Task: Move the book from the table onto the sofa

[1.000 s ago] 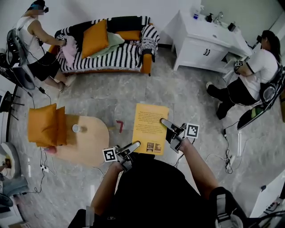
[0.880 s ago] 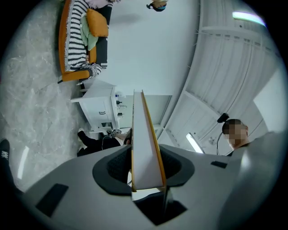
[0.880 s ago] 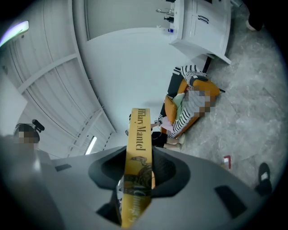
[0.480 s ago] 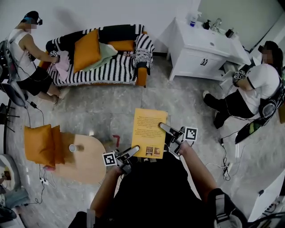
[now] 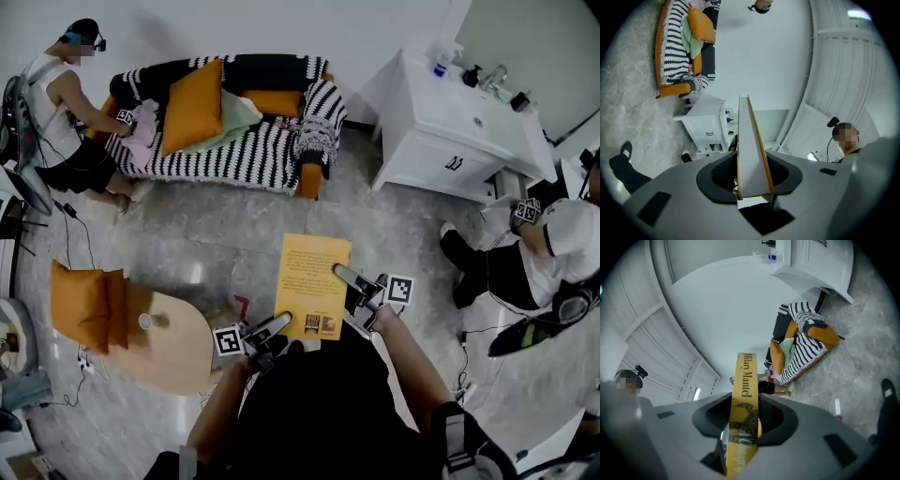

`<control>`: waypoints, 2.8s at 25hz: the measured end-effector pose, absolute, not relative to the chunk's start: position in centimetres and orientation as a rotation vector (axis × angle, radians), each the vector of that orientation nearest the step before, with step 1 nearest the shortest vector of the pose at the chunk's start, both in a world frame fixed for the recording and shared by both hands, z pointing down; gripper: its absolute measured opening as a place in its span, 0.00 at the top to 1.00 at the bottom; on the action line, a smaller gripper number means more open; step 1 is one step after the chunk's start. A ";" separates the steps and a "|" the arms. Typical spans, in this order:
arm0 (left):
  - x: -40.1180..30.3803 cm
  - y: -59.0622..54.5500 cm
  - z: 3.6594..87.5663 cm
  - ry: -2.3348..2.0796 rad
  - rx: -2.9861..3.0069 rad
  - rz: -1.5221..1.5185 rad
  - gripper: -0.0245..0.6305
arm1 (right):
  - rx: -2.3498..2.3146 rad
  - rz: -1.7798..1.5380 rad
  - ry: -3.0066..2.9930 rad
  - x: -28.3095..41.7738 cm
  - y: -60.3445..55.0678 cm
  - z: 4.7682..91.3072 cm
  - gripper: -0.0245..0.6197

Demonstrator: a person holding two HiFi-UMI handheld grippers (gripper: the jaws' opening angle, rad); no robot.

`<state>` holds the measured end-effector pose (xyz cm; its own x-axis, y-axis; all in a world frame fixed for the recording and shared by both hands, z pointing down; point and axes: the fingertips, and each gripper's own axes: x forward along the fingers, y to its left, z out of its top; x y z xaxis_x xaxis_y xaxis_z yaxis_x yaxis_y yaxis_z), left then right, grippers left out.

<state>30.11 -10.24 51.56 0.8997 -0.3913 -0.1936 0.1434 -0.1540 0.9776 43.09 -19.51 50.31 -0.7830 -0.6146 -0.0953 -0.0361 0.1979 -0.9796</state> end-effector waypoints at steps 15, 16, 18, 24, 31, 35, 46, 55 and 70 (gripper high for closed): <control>38.9 -23.9 50.8 -0.308 1.653 -0.517 0.73 | -0.519 -1.685 1.968 51.2 -34.3 51.1 0.73; 38.7 -24.4 50.7 -0.309 1.656 -0.512 0.73 | -0.517 -1.690 1.973 50.9 -34.8 51.2 0.73; 38.3 -25.2 50.8 -0.320 1.659 -0.498 0.73 | -0.513 -1.706 1.984 50.6 -35.5 51.6 0.73; 36.4 -28.0 51.5 -0.346 1.657 -0.504 0.74 | -0.525 -1.726 2.015 49.0 -37.6 52.1 0.73; 33.2 -35.3 52.4 -0.294 1.627 -0.495 0.74 | -0.650 -1.696 2.044 46.6 -44.3 52.2 0.73; 32.4 -40.9 52.1 -0.225 1.649 -0.454 0.74 | -0.737 -1.656 2.031 46.2 -48.9 51.7 0.73; 30.2 -46.8 52.6 -0.140 1.657 -0.348 0.74 | -0.823 -1.624 1.937 44.6 -53.3 52.4 0.73; 31.7 -49.0 54.5 -0.161 1.605 -0.287 0.74 | -0.822 -1.691 1.936 45.4 -56.6 54.2 0.73; 38.5 -61.5 57.2 -0.340 1.589 -0.169 0.74 | -0.723 -1.811 2.032 51.4 -70.3 57.5 0.73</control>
